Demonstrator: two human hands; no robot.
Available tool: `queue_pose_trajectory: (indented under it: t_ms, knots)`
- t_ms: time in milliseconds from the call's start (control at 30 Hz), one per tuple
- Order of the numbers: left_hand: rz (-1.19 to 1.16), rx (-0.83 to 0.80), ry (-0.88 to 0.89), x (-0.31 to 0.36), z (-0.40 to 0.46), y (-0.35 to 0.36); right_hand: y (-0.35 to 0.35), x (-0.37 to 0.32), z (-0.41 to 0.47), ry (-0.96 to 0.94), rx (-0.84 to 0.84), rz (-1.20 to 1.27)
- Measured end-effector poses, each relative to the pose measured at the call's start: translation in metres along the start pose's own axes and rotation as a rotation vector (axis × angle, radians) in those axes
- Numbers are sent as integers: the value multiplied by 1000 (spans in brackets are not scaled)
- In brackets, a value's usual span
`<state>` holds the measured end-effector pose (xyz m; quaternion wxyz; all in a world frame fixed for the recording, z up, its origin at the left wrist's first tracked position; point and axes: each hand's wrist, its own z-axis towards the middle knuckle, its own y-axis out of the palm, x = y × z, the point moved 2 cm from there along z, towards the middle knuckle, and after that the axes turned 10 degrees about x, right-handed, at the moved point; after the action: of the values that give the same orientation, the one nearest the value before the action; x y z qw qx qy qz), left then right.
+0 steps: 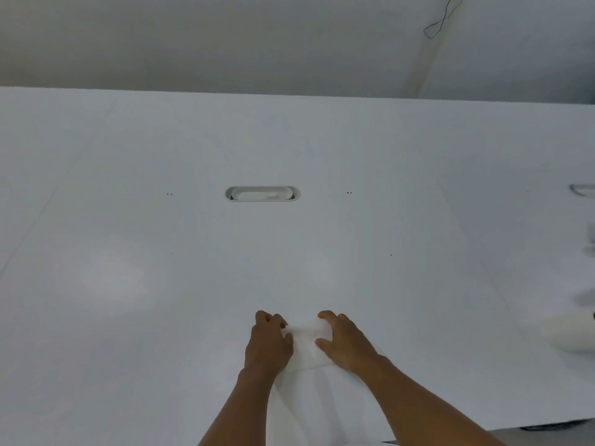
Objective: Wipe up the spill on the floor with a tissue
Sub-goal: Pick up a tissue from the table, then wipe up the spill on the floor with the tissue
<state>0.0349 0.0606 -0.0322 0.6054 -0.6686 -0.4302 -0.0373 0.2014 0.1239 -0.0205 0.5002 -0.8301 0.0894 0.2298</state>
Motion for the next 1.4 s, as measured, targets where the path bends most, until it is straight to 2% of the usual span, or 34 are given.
queue_pose_trajectory:
  t_ms: [233,400,667,800,967,1100,1233,1400]
  knots:
    - [0,-34,73,-7,-16,3,-7,5,-17,-101,110,-153]
    - [-147,-61,152,-10,-26,-12,-8,-1,-25,-133,92,4]
    - [-368,9,86,-15,-40,-44,-13,-37,-44,-84,134,220]
    - [-359,73,102,-23,-53,-60,-12,-51,-51,-89,87,231]
    - [-396,131,-32,-43,-81,-81,-6,-78,-56,-191,-39,206]
    - [-400,246,-179,-65,-109,-99,8,-116,-62,-325,-181,166]
    - [-469,451,-385,-82,-151,-113,27,-156,-82,-488,-279,166]
    - [-558,671,-602,-101,-207,-111,52,-178,-115,-595,-404,174]
